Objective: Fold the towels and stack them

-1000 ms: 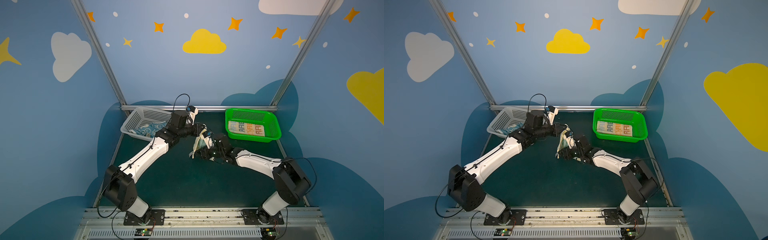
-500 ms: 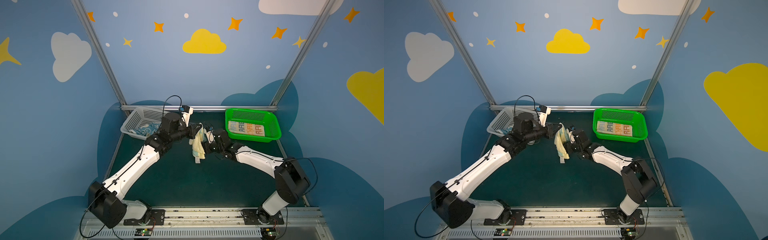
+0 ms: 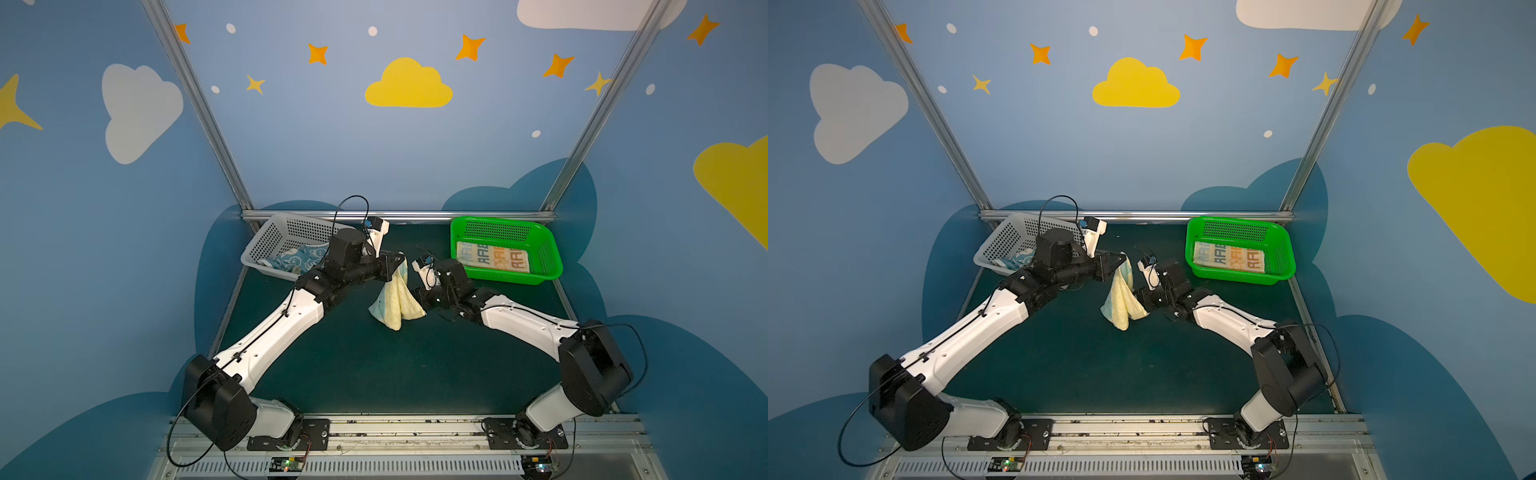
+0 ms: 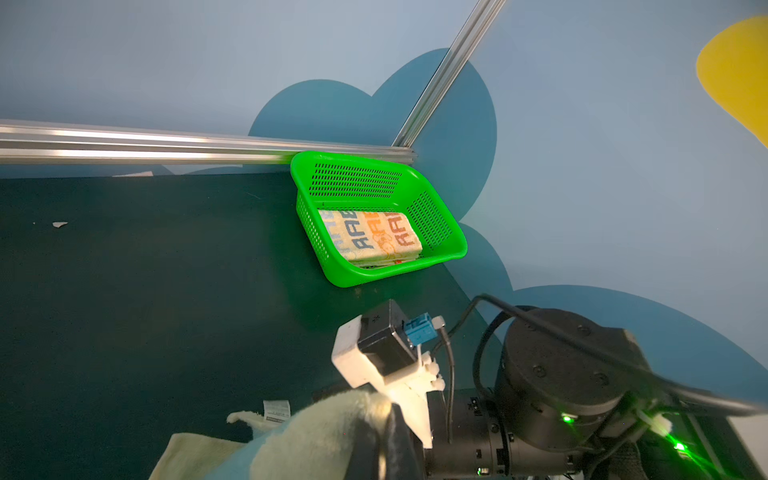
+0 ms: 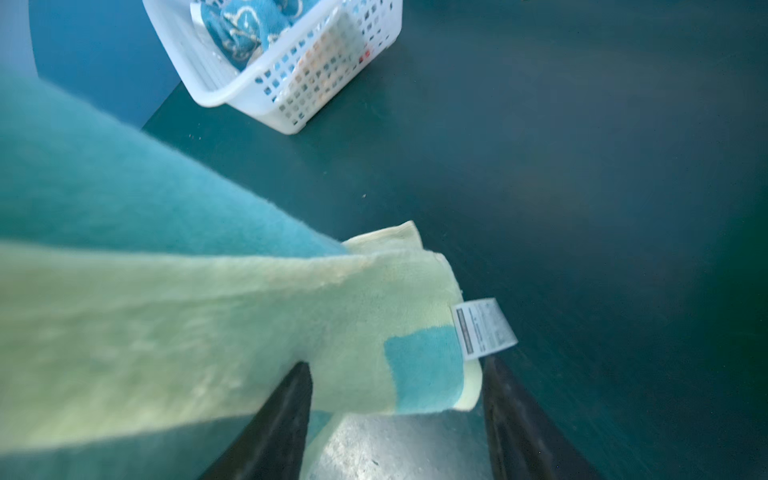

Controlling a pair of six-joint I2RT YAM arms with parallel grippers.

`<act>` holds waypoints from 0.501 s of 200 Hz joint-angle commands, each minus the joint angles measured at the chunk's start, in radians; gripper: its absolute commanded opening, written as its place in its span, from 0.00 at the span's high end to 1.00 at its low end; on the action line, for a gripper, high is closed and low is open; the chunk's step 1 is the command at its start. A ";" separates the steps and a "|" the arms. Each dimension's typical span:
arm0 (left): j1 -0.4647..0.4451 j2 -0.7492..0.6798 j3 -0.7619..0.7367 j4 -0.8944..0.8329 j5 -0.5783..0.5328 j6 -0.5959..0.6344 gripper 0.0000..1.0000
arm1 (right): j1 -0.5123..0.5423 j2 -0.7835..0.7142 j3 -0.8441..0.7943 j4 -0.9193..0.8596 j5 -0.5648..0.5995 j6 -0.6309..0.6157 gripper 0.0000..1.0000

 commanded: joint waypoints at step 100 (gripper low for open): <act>0.000 0.182 0.113 -0.067 -0.105 0.045 0.96 | -0.060 -0.222 -0.074 -0.134 0.072 -0.110 0.41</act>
